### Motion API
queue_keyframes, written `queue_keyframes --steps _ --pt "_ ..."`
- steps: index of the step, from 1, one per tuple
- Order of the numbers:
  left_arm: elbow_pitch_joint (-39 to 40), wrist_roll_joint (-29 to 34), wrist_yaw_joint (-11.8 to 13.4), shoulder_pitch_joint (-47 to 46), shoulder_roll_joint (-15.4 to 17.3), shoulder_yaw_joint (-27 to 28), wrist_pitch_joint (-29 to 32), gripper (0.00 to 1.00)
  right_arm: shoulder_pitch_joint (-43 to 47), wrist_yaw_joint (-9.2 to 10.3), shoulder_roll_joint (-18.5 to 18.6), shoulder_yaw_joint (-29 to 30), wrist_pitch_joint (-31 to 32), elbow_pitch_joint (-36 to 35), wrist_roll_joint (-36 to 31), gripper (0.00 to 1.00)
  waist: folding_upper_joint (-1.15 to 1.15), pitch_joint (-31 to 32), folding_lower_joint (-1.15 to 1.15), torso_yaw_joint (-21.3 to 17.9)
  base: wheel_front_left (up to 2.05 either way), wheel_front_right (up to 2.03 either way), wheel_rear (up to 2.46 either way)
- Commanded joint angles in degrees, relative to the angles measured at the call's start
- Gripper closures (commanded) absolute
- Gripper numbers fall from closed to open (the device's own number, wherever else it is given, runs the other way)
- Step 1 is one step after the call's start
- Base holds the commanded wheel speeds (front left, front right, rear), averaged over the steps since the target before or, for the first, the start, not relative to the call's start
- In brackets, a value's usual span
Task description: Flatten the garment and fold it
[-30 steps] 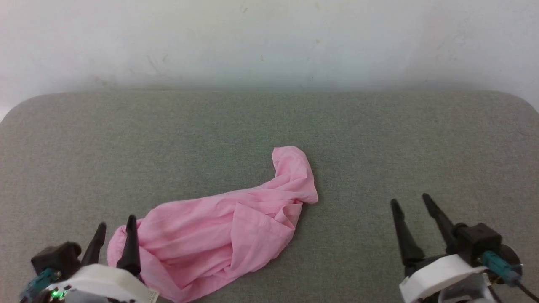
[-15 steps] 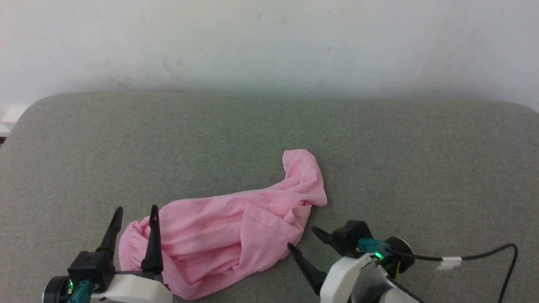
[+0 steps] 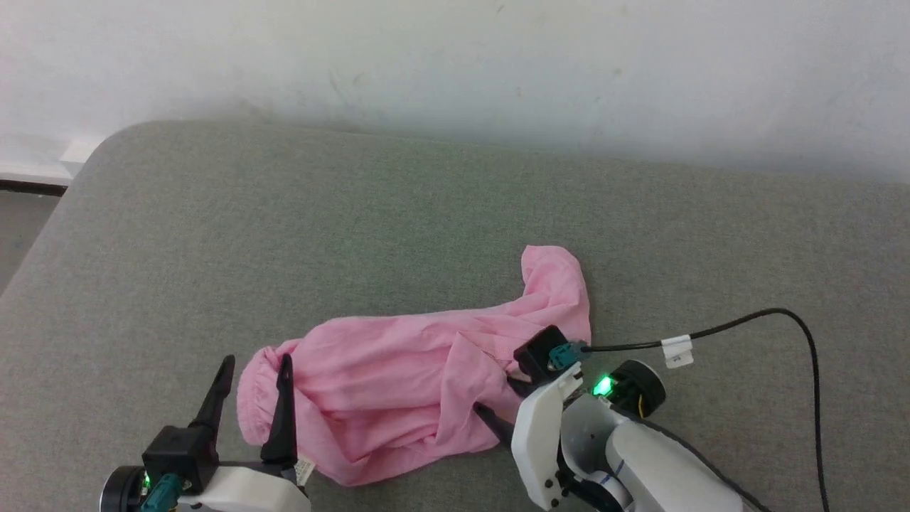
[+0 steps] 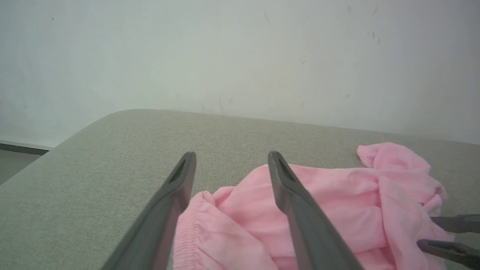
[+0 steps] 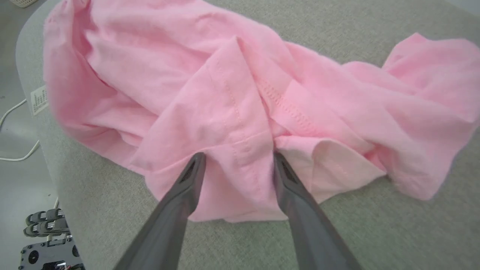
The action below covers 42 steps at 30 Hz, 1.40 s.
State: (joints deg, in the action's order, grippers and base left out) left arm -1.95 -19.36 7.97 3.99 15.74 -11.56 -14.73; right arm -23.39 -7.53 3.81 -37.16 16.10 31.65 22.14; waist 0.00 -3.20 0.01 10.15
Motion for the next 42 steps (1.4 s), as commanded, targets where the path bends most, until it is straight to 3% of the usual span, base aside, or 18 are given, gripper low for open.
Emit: queue_keyframes --steps 1,2,6,10,20,27,28,29,30,36,42 --pt "-0.4 0.8 -0.7 -0.8 -0.5 0.5 -0.3 0.00 -1.1 0.04 -0.2 -1.0 0.2 0.7 1.1 0.69 0.00 0.0 -0.01 0.4 0.00 0.00 0.00" --pt "-0.6 1.0 -0.9 -0.7 -0.8 0.8 -0.3 0.00 -1.5 0.04 -0.3 -1.5 0.0 0.9 1.9 1.00 0.00 0.2 -0.01 0.4 0.00 0.00 0.00" --pt "-1.2 1.5 -1.6 0.0 -1.6 2.3 -0.3 0.00 -2.9 0.04 0.4 -2.1 -2.6 -0.1 3.7 1.00 0.00 0.7 -0.01 -0.4 0.00 0.00 0.00" --pt "-1.7 2.1 -2.0 0.6 -2.1 3.4 -0.3 0.00 -3.0 0.04 2.6 2.0 -5.8 -1.8 3.6 1.00 0.00 1.0 -0.01 -1.8 0.00 0.00 0.00" --pt "-4.1 2.1 -3.6 1.7 -3.3 4.1 -0.3 0.00 8.9 0.04 6.9 20.5 -5.2 -7.2 0.8 1.00 0.00 1.4 -0.01 -5.8 0.00 0.00 0.00" --pt "-6.6 1.4 -4.8 0.9 -3.4 3.4 -0.2 0.00 20.6 0.04 4.6 31.7 -1.6 -12.9 -2.5 1.00 0.00 0.7 -0.01 -7.1 0.00 0.00 0.00" --pt "-6.9 1.3 -5.0 0.7 -3.4 3.3 0.0 0.00 21.5 0.04 4.2 32.4 -1.5 -13.3 -3.4 0.69 0.00 0.6 -0.01 -7.2 0.00 0.00 0.00" --pt "-7.1 1.2 -5.1 0.5 -3.3 3.1 0.1 0.00 22.3 0.04 3.6 32.9 -1.6 -13.8 -3.8 0.48 0.00 0.5 -0.01 -7.2 0.00 0.00 0.00" --pt "-7.3 1.2 -5.4 0.2 -3.3 2.9 0.2 0.00 22.7 0.04 3.1 33.5 -2.5 -14.6 -4.4 0.00 0.00 0.5 -0.01 -7.3 0.00 0.00 0.00" --pt "-7.3 -0.1 -7.4 -0.5 -2.8 1.3 3.9 0.00 26.0 0.04 1.0 36.8 -11.9 -20.6 -8.1 0.00 0.00 0.9 -0.01 -7.1 0.00 0.00 0.00" --pt "-7.8 -2.1 -10.6 -3.1 -0.7 -1.8 16.2 0.00 28.8 0.04 -0.4 37.4 -16.5 -26.4 -9.9 0.00 0.00 0.9 -0.01 -7.7 0.00 0.00 0.00"
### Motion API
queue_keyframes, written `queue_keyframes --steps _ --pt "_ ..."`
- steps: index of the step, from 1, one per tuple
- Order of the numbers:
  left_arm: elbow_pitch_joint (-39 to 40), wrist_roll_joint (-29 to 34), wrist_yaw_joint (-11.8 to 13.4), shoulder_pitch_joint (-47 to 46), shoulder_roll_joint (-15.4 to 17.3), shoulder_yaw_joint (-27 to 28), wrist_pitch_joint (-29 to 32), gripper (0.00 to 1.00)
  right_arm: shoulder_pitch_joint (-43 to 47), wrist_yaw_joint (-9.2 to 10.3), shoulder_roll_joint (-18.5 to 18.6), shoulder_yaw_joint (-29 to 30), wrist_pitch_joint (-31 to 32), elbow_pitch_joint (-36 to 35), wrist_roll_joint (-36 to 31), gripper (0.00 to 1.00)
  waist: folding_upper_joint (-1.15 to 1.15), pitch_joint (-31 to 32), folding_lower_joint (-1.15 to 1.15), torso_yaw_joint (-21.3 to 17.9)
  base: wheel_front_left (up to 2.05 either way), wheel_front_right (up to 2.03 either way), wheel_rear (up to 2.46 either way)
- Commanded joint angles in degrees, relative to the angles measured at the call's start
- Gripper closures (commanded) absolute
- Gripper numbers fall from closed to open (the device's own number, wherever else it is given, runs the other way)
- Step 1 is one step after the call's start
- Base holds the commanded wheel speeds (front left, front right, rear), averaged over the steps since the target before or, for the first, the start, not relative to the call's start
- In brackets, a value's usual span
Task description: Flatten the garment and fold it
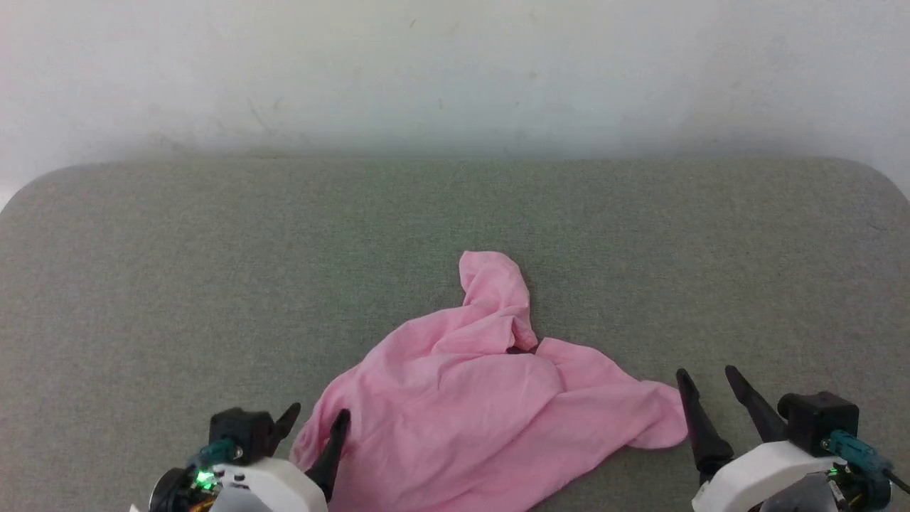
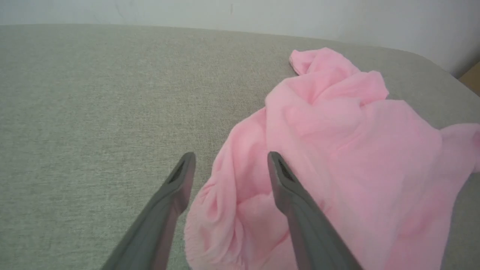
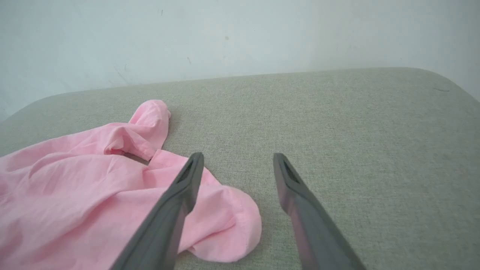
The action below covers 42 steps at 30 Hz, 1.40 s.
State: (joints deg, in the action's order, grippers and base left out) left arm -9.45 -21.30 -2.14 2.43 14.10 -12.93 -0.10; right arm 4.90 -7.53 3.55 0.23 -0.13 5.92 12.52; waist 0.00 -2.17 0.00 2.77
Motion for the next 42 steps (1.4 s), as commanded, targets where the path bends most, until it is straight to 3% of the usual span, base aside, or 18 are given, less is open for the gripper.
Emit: queue_keyframes --steps 1,8,9,10,11,14,18,27,35,36,38,42 --pt "-0.7 -0.2 -0.9 -2.4 1.6 -0.9 4.2 0.00 0.6 0.04 -0.3 -0.2 -0.4 -1.5 -0.6 0.00 0.00 -0.2 0.00 -0.6 0.00 0.00 0.00" --pt "-6.7 -2.3 -3.4 -9.0 5.8 -4.6 23.9 0.00 0.7 0.04 -0.6 -2.0 0.4 -6.4 -1.5 0.00 0.00 -1.7 0.00 -3.1 0.00 0.00 0.00" --pt "-7.6 -3.1 -3.8 -9.7 6.2 -5.2 26.6 0.38 0.7 0.04 -0.6 -2.1 0.5 -7.0 -1.6 0.00 0.00 -1.9 0.00 -3.7 0.00 0.00 0.00" --pt "-8.1 -3.8 -4.2 -10.3 6.7 -6.0 29.0 0.85 0.8 0.04 -0.6 -2.0 0.6 -7.4 -1.8 0.00 0.00 -2.2 0.00 -4.1 0.00 0.00 0.00" --pt "-8.4 -4.8 -4.4 -10.8 7.0 -6.5 31.1 1.00 0.8 0.04 -0.6 -1.9 0.8 -7.7 -2.0 0.00 0.00 -2.4 0.00 -4.7 0.00 0.00 0.00" --pt "-7.7 -5.7 -4.9 -12.9 9.0 -8.3 34.8 1.00 1.3 0.04 -0.6 -1.1 1.0 -8.5 -2.2 0.00 0.00 -2.7 0.00 -5.7 0.00 0.00 0.00" --pt "-6.7 -3.8 -5.1 -18.4 11.2 -8.0 31.9 1.00 1.6 0.04 -0.7 0.7 0.7 -9.4 -1.2 0.00 0.00 -3.7 0.00 -6.0 0.00 0.00 0.00" --pt "-13.3 -1.5 -2.7 -32.6 9.8 -4.4 22.3 1.00 -0.5 0.04 -0.7 -0.3 0.1 -9.8 -0.3 0.00 0.00 -6.7 0.00 -7.5 0.00 0.00 0.00" --pt "-28.6 -2.1 -2.8 -41.4 8.1 -3.0 16.5 1.00 -3.2 0.04 -0.7 -3.3 -0.8 -8.9 -0.7 0.00 0.00 -8.9 0.00 -9.7 0.00 0.00 0.00" --pt "-30.4 -2.6 -3.0 -41.7 7.7 -2.8 16.0 0.77 -3.2 0.04 -0.7 -3.7 -0.9 -8.8 -0.7 0.00 0.00 -8.9 0.00 -9.8 0.00 0.00 0.00" --pt "-33.0 -4.0 -3.0 -41.7 6.6 -1.9 13.7 0.00 -3.2 0.04 -0.7 -4.3 -1.0 -8.6 -0.9 0.00 0.00 -8.6 0.00 -9.7 0.00 0.00 0.00" --pt "-34.4 -5.0 -1.9 -39.4 5.0 -0.5 7.2 0.00 -2.8 0.04 -0.7 -5.0 -1.2 -8.4 -1.9 0.00 0.00 -6.6 0.00 -8.6 0.00 0.00 0.00"
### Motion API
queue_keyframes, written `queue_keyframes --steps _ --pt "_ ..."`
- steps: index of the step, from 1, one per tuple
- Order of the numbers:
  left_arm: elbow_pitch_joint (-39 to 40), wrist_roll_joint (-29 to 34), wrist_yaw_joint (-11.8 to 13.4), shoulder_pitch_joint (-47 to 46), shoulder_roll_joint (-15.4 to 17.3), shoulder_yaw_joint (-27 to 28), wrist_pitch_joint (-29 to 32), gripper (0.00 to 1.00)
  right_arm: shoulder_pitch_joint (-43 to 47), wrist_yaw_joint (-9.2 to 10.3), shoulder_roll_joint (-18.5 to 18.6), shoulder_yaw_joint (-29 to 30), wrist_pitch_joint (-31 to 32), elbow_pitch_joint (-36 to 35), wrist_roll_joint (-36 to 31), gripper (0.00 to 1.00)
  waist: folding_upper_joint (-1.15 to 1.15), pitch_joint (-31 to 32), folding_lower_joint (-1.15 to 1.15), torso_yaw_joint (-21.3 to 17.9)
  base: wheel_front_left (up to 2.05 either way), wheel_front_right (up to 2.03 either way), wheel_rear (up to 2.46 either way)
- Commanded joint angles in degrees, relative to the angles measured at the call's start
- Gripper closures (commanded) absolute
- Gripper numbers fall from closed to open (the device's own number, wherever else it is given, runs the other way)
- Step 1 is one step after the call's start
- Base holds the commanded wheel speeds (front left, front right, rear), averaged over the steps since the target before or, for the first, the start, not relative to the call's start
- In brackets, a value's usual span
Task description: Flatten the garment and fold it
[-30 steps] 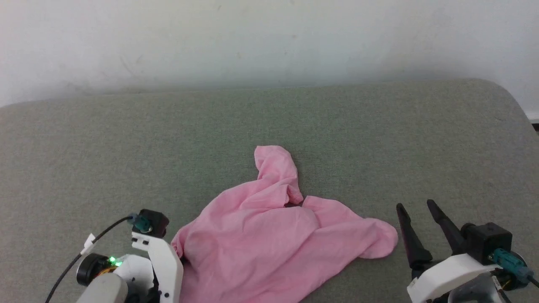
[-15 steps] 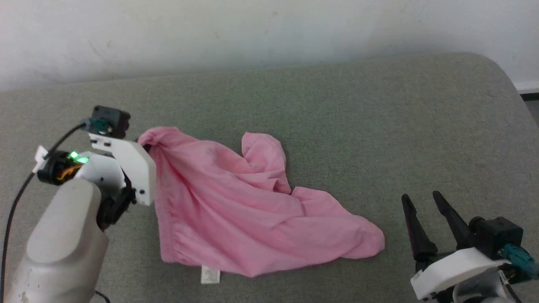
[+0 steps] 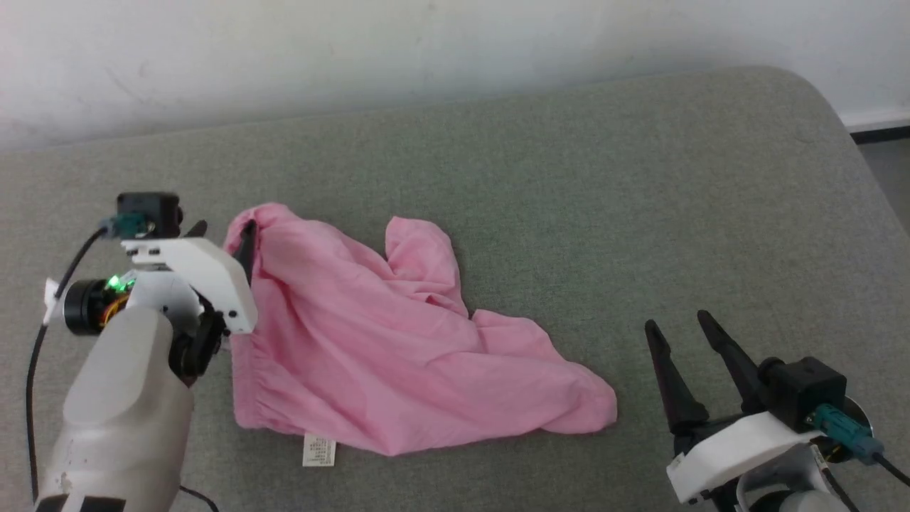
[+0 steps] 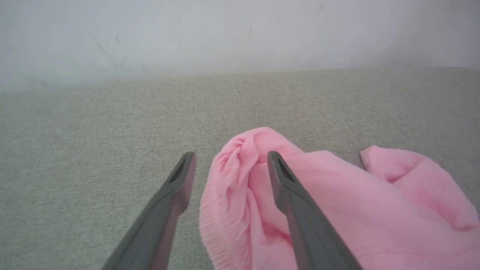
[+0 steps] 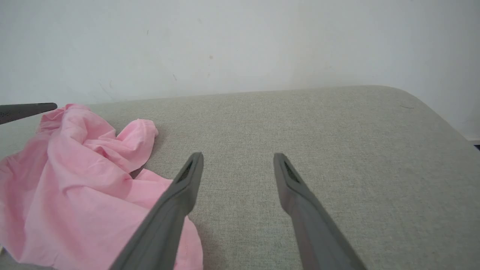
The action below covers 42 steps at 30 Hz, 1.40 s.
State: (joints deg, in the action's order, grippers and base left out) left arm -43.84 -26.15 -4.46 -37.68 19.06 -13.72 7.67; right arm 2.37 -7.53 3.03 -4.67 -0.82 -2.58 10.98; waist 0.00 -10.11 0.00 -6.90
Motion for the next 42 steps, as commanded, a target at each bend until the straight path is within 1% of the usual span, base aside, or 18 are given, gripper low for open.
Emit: queue_keyframes --steps 1,4,6,8,10,15,18,21,25,28,34,40,41,42 --pt "0.2 -0.3 1.1 1.5 -0.2 0.8 -2.8 0.00 0.0 0.04 -0.1 -0.1 -0.5 0.1 -0.8 0.00 0.00 1.9 0.00 1.4 0.00 0.00 0.00" --pt "1.5 -0.4 3.1 4.9 -0.8 2.0 -8.7 0.00 0.8 0.04 -0.1 -0.5 -0.1 0.1 -1.3 0.00 0.00 4.4 0.00 2.3 0.00 0.00 0.00" --pt "3.1 -0.7 4.6 8.1 -1.0 3.0 -11.3 0.00 1.6 0.04 -0.1 -0.8 0.4 0.0 -2.0 0.00 0.00 6.2 0.00 2.7 0.00 0.00 0.00" --pt "5.8 -1.1 5.8 11.5 -1.3 3.4 -12.5 0.00 2.3 0.04 -0.1 -0.5 0.6 -0.4 -2.4 0.00 0.00 7.7 0.00 3.3 0.00 0.00 0.00" --pt "9.0 -1.7 6.7 15.6 -1.5 3.7 -12.0 0.00 3.1 0.04 -0.1 -0.5 1.0 -0.7 -2.6 0.00 0.00 8.9 0.00 3.7 0.00 0.00 0.00" --pt "19.6 -3.9 8.8 25.8 -0.4 3.8 -4.4 0.00 4.8 0.04 -0.1 -0.2 2.0 -1.7 -2.2 0.00 0.00 10.4 0.00 4.4 0.00 0.00 0.00" --pt "27.4 -5.7 8.6 30.8 0.5 3.0 2.1 0.00 5.4 0.04 -0.1 -0.2 2.4 -2.2 -2.0 0.00 0.00 10.2 0.00 4.7 0.00 0.00 0.00" --pt "34.0 -7.2 8.6 34.2 2.1 2.1 8.3 0.00 5.4 0.04 -0.1 -0.4 2.5 -2.7 -1.7 0.00 0.00 9.5 0.00 4.6 0.00 0.00 0.00" --pt "38.8 -8.8 8.0 35.8 3.1 0.6 14.2 0.00 4.5 0.04 -0.1 -0.7 2.6 -2.9 -1.5 0.00 0.00 8.1 0.00 3.9 0.00 0.00 0.00" --pt "39.0 -8.9 7.5 35.1 3.4 -0.8 16.9 0.00 3.9 0.04 -0.1 -0.8 2.7 -2.9 -1.4 0.00 0.00 7.0 0.00 3.1 0.00 0.00 0.00" --pt "34.3 -8.2 7.0 32.4 4.1 -3.9 22.7 0.00 3.0 0.04 -0.1 -0.7 2.7 -2.6 -0.8 0.00 0.00 4.7 0.00 1.2 0.00 0.00 0.00" --pt "30.2 -8.5 5.2 30.8 4.9 -6.9 28.9 0.00 3.2 0.04 -0.1 0.1 4.0 -2.2 -0.5 0.00 0.00 3.3 0.00 0.3 0.00 0.00 0.00" --pt "29.8 -8.6 4.8 30.7 4.9 -7.6 30.1 0.39 3.3 0.04 -0.1 0.1 4.8 -2.0 -0.5 0.00 0.00 3.2 0.00 0.3 0.00 0.00 0.00" --pt "29.5 -8.9 4.4 30.6 4.8 -8.1 31.0 0.73 3.4 0.04 -0.1 0.0 5.9 -1.7 -0.4 0.00 0.00 3.2 0.00 0.2 0.00 0.00 0.00"
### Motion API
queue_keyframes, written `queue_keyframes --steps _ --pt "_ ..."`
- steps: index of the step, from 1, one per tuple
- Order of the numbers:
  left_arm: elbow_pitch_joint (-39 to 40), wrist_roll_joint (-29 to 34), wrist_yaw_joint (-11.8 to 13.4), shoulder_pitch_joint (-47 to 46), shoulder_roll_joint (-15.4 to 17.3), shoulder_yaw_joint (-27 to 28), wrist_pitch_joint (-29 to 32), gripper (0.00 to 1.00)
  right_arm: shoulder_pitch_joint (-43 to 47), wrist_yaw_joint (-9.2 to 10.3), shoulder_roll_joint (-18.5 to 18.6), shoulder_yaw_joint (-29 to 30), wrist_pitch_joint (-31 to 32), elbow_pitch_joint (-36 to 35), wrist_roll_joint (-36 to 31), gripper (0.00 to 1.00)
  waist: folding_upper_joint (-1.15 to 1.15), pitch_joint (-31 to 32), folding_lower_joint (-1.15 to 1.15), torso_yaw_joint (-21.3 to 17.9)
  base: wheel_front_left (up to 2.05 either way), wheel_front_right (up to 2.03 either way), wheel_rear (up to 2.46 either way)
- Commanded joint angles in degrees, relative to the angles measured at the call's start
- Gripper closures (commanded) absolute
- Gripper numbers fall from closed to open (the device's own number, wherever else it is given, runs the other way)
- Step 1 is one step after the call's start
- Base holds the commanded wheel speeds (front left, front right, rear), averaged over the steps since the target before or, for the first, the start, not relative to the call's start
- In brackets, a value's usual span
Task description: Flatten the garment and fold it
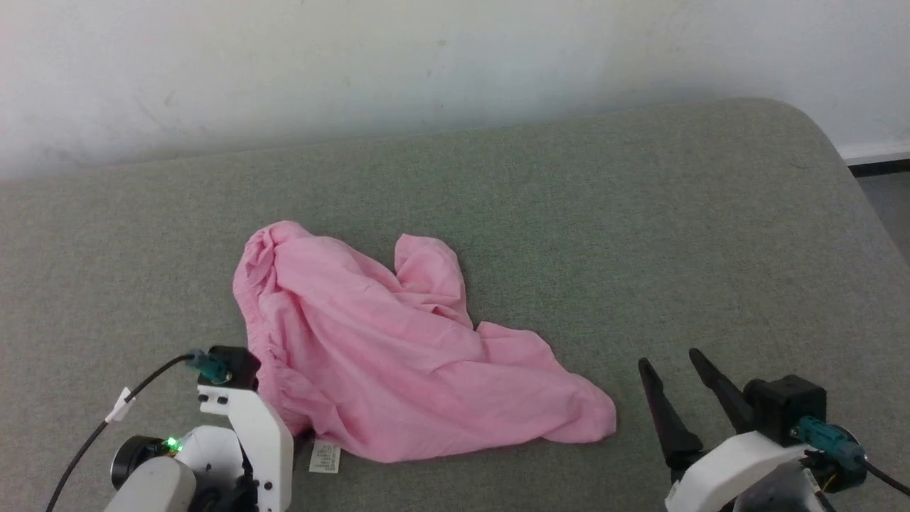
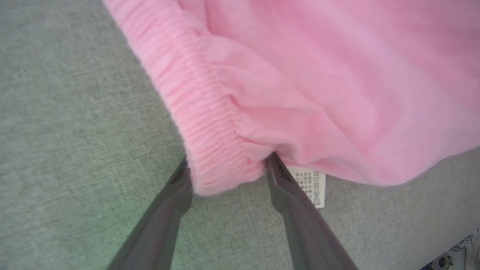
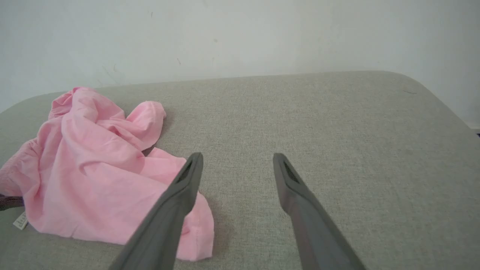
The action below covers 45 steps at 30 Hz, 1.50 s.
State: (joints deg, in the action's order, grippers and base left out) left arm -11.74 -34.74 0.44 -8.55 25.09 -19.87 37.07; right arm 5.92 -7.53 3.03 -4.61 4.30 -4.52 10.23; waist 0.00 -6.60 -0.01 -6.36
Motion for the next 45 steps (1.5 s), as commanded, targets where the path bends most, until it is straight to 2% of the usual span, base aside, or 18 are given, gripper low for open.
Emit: queue_keyframes --steps 1,4,6,15,22,25,26,27,28,29,32,35,41,45 --pt "-2.8 -0.6 -0.8 1.5 -1.4 -2.4 2.4 1.00 0.0 0.04 0.0 -0.4 2.1 0.6 0.5 0.00 0.00 -0.4 0.01 -0.3 0.00 0.00 0.00" --pt "-2.4 -1.5 -1.3 1.8 -1.8 -2.8 3.2 1.00 0.1 0.04 1.3 -1.7 7.2 1.9 1.8 0.00 0.00 -0.4 0.01 -0.2 0.00 0.00 0.00" --pt "-1.4 -1.2 -1.0 2.1 -1.8 -2.4 1.6 1.00 -0.1 0.04 2.5 -2.8 10.2 2.7 3.3 0.00 0.00 -0.3 0.01 0.0 0.00 0.00 0.00" --pt "8.9 -0.2 2.5 5.7 -1.9 1.0 -6.5 1.00 -5.8 0.04 5.9 -9.3 18.6 9.6 8.5 0.00 0.00 -0.9 0.01 2.5 0.00 0.00 0.00" --pt "13.5 0.7 3.5 6.5 -1.6 1.3 -8.0 1.00 -12.4 0.04 5.4 -13.0 20.2 18.9 10.7 0.00 0.00 -1.5 0.01 4.2 0.00 0.00 0.00" --pt "14.1 0.7 3.6 6.6 -1.5 1.2 -7.9 1.00 -14.3 0.04 5.0 -14.9 24.2 24.9 11.8 0.00 0.00 -1.6 0.01 4.6 0.00 0.00 0.00" --pt "14.2 0.7 3.6 6.7 -1.5 1.1 -8.0 1.00 -14.5 0.04 4.7 -15.2 25.9 26.6 12.6 0.31 0.00 -1.6 0.01 4.8 0.00 0.00 0.00" --pt "14.3 0.6 3.7 6.8 -1.6 1.1 -8.0 1.00 -14.6 0.04 4.4 -15.7 28.1 28.2 13.3 0.55 0.00 -1.5 0.01 4.9 0.00 0.00 0.00" --pt "14.4 0.6 3.7 6.8 -1.6 1.0 -8.0 1.00 -14.8 0.04 4.5 -16.5 30.0 29.2 13.7 0.71 0.00 -1.5 0.01 5.2 0.00 0.00 0.00" --pt "14.5 0.5 3.6 6.9 -1.7 1.0 -8.0 1.00 -14.8 0.04 4.4 -16.7 31.3 29.8 14.8 1.00 0.00 -1.4 0.01 5.3 0.00 0.00 0.00" --pt "14.7 0.2 3.4 7.0 -1.7 0.8 -8.2 1.00 -14.9 0.04 5.0 -17.8 33.7 30.0 16.9 1.00 0.00 -1.0 0.01 5.6 0.00 0.00 0.00" --pt "15.9 0.3 2.9 6.6 -1.4 1.0 -8.9 1.00 -15.3 0.04 6.5 -17.8 31.6 26.7 17.8 1.00 0.00 0.0 0.01 6.0 0.00 0.00 0.00" --pt "22.1 3.0 2.5 3.0 1.7 2.4 -10.2 1.00 -15.1 0.04 10.0 -13.5 25.1 12.3 15.5 1.00 0.00 3.1 0.01 6.3 0.00 0.00 0.00" --pt "26.7 5.0 2.4 -1.5 3.5 3.5 -9.7 1.00 -15.7 0.04 10.9 -9.1 23.4 1.6 13.4 1.00 0.00 5.0 0.01 6.3 0.00 0.00 0.00"
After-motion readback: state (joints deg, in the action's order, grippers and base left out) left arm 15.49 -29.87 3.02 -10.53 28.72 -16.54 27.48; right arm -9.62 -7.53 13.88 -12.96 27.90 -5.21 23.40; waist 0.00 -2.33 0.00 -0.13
